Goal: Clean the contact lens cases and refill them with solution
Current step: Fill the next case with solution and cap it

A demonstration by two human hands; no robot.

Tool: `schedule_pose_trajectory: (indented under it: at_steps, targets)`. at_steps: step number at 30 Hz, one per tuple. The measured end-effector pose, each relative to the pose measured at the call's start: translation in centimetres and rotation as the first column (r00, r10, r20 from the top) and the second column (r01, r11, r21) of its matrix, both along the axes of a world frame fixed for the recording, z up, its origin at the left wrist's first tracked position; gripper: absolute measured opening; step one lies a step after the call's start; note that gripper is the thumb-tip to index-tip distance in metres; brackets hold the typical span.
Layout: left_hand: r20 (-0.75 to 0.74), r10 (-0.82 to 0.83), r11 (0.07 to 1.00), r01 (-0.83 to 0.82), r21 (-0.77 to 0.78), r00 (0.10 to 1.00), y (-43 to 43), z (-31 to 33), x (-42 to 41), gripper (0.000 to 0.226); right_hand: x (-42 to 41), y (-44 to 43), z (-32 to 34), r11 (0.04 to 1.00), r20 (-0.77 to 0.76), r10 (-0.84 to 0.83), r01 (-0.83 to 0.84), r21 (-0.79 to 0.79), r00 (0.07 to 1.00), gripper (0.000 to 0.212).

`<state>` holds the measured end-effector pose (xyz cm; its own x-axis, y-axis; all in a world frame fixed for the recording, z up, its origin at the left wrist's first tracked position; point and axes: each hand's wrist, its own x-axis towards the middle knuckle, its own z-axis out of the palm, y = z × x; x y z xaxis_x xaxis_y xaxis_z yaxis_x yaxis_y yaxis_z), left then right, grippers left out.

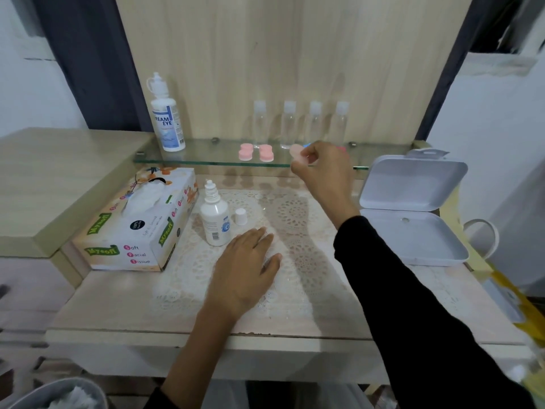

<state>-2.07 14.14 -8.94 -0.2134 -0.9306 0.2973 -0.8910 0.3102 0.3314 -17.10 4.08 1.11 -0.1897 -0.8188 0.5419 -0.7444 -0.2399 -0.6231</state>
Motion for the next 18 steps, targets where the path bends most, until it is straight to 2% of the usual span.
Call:
schedule_pose_trajectory:
  at_steps: [2,6,15,18]
  targets:
    - [0.001,0.004,1.000,-0.004,-0.004,1.000,-0.1,-0.1,0.0,0.080,0.3,-1.3,0.1,1.000,-0.032,-0.012,0.012,-0.003,0.999,0.022]
    - [0.010,0.016,1.000,-0.016,-0.004,1.000,-0.4,-0.3,0.0,0.084,0.7,-2.9,0.2,0.997,-0.182,-0.061,0.070,0.045,0.981,0.028]
    - [0.020,0.011,1.000,-0.010,-0.010,1.000,-0.4,-0.3,0.2,0.058,1.7,-4.7,0.6,0.987,-0.325,-0.102,0.136,0.085,0.940,0.027]
    - [0.017,0.007,1.000,-0.007,-0.015,1.000,-0.4,-0.3,0.2,0.062,1.7,-5.2,0.6,0.985,-0.337,-0.108,0.147,0.092,0.935,0.032]
